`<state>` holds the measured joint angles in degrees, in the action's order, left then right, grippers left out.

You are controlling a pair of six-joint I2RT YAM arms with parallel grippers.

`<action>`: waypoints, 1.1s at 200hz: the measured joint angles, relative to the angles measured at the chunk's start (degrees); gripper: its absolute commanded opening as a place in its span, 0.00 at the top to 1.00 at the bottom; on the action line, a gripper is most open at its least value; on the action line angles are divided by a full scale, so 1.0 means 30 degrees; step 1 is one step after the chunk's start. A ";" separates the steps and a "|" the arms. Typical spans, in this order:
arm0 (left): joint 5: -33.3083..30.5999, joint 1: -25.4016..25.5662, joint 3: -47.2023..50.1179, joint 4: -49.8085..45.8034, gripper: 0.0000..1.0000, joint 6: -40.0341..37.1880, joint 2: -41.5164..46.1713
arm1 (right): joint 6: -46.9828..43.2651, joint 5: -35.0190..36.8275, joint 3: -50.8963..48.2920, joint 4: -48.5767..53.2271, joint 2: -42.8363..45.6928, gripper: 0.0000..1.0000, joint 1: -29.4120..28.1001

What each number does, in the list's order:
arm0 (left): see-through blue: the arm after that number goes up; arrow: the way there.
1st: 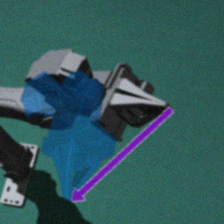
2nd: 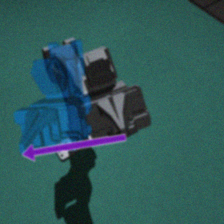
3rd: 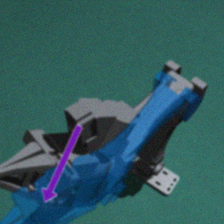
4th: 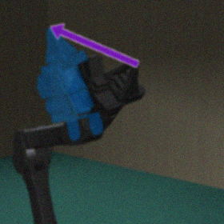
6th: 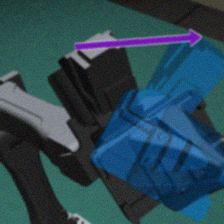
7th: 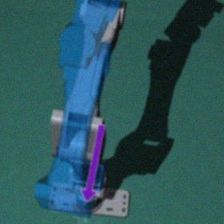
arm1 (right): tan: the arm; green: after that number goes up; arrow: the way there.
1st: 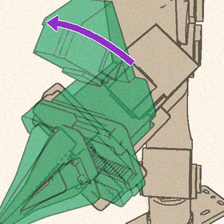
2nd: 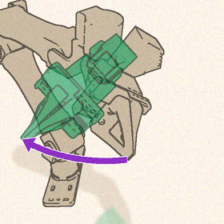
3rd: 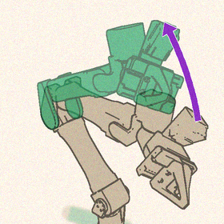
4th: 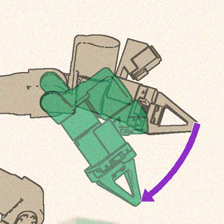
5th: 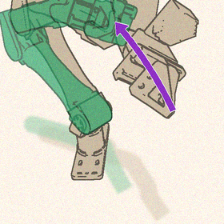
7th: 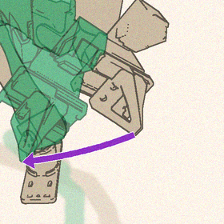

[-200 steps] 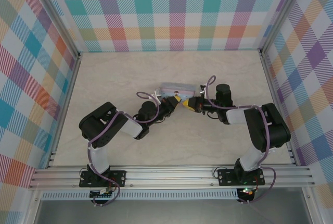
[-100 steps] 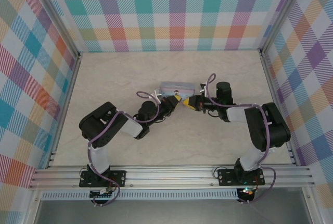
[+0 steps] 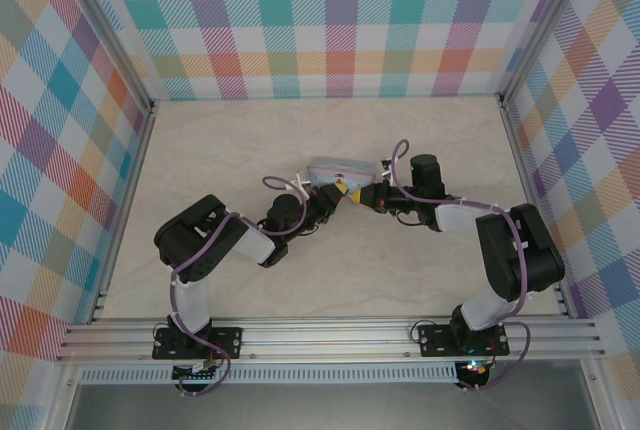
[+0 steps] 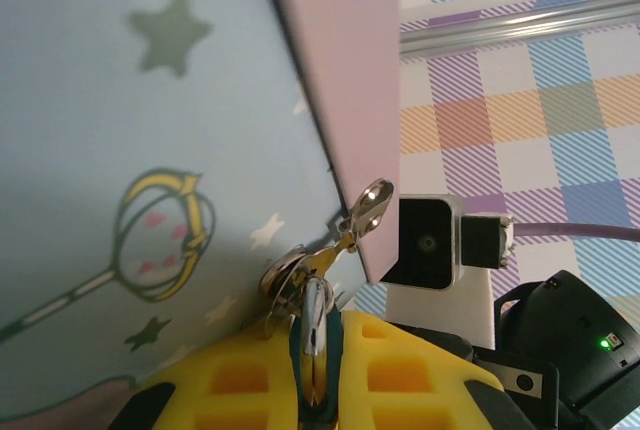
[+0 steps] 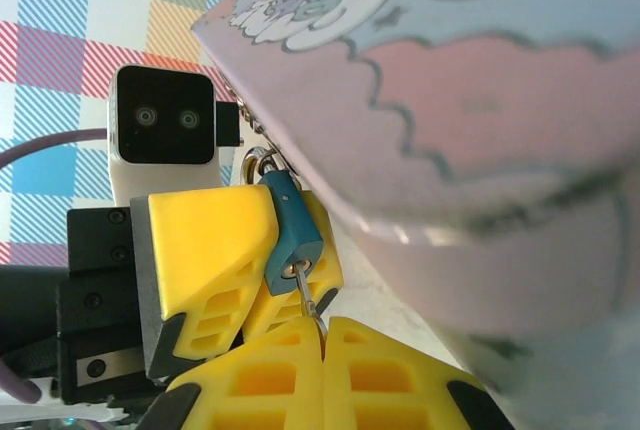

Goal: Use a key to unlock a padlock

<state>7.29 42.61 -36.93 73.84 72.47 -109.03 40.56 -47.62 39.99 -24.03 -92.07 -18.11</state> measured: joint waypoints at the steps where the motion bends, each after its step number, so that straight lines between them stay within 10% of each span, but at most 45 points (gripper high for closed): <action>1: 0.0007 0.0000 0.0000 0.0000 1.00 0.0007 0.0000 | -0.0051 0.0007 0.0000 0.0007 0.0000 0.99 0.0000; 220: 0.1945 -0.0393 0.0692 0.0758 1.00 -0.1246 0.0386 | 0.4605 -0.2980 -0.0401 -0.2419 -0.0860 1.00 0.0903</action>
<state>13.13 41.43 -34.85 76.12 68.73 -107.87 54.37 -56.55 38.79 -31.29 -94.65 -15.40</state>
